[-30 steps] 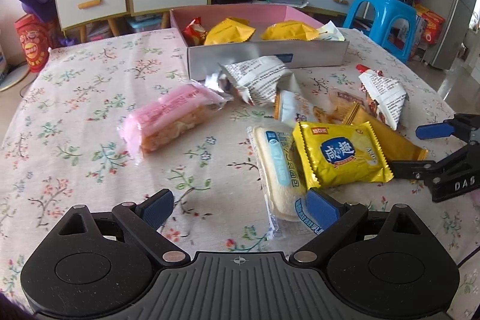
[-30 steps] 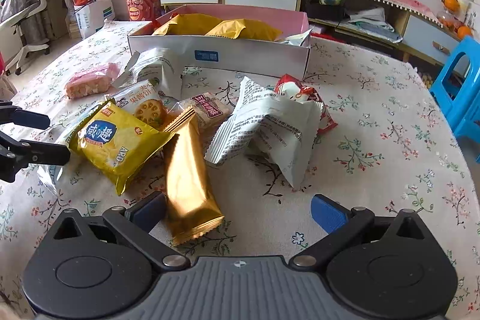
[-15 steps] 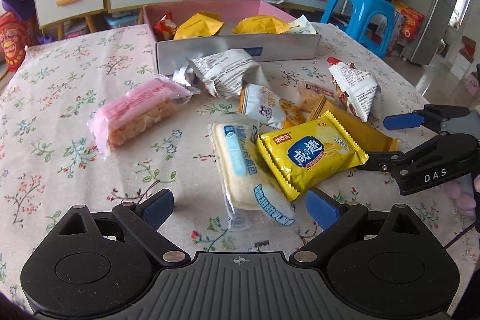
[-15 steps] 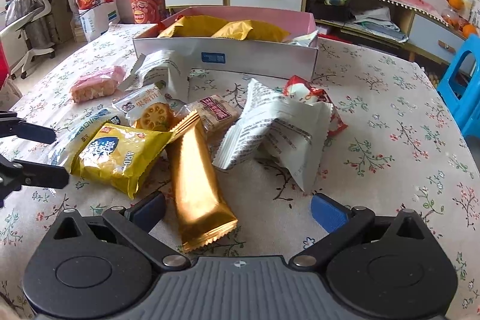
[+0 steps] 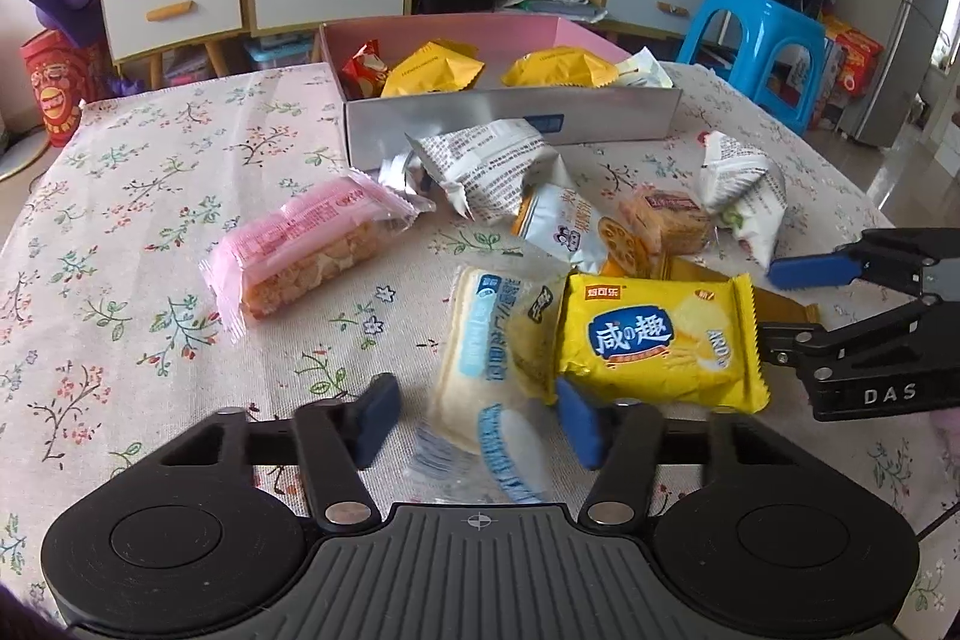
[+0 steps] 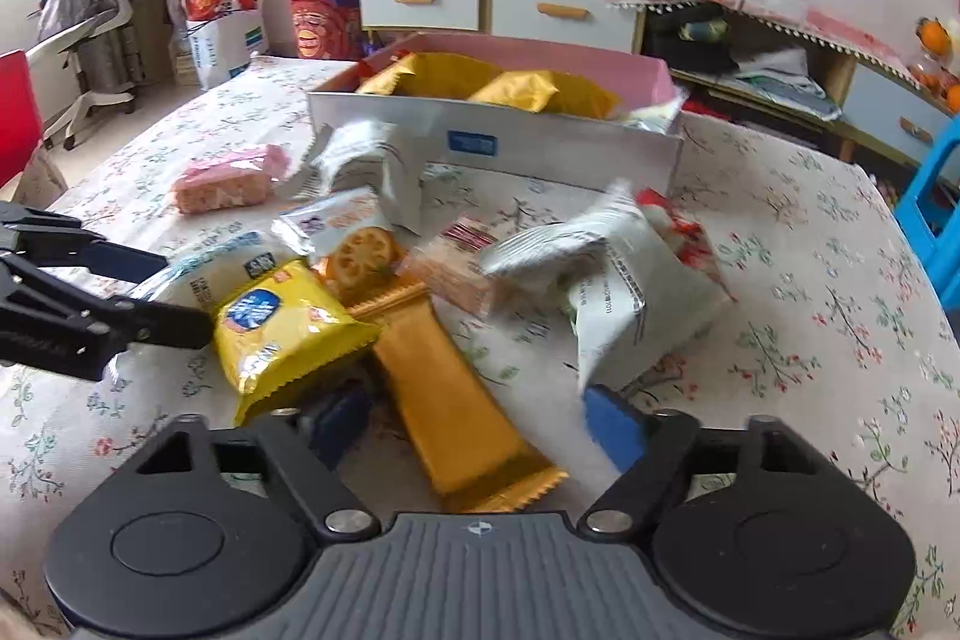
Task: Organize snacks
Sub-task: 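Grasp the clear bread packet with the left tool while the right grasps the gold bar packet, then lift both packets and carry them over the pink box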
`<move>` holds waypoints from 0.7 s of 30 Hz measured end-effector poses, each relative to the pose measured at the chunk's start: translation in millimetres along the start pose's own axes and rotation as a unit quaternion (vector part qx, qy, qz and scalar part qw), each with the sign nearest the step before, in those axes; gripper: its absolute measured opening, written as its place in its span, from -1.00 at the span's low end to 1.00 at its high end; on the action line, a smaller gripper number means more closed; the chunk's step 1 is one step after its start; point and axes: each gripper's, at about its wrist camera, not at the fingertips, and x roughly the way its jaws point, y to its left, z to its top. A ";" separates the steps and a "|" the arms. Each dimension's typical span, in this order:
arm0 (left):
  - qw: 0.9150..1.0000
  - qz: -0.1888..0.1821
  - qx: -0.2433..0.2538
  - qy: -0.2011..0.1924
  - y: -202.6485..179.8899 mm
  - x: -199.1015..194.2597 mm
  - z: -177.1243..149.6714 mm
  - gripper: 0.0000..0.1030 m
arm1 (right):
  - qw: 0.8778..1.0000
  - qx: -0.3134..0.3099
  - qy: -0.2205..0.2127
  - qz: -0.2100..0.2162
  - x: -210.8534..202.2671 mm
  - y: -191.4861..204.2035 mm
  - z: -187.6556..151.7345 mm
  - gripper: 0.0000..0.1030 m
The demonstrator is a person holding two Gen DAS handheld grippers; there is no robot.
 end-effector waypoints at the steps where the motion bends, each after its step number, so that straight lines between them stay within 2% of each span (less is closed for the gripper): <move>1: 1.000 -0.002 -0.001 0.000 0.1 -0.6 0.0 -0.19 | 1.000 -0.005 -0.001 0.003 -0.6 3.0 0.9 -0.05; 3: 1.000 -0.004 -0.005 0.000 0.5 -1.4 0.3 -0.32 | 1.000 -0.018 -0.004 0.012 -1.9 9.6 2.2 -0.44; 6: 1.000 -0.006 -0.005 -0.002 0.0 -3.0 0.3 -0.45 | 0.999 -0.040 -0.005 0.016 -3.3 21.2 3.6 -0.62; 13: 1.000 -0.007 -0.009 -0.012 0.3 -9.8 3.7 -0.62 | 0.999 -0.048 -0.003 0.018 -5.8 25.9 5.5 -0.63; 21: 1.000 -0.007 -0.020 -0.017 6.5 -13.9 6.1 -0.68 | 0.999 -0.031 -0.008 0.017 -11.4 21.8 9.5 -0.64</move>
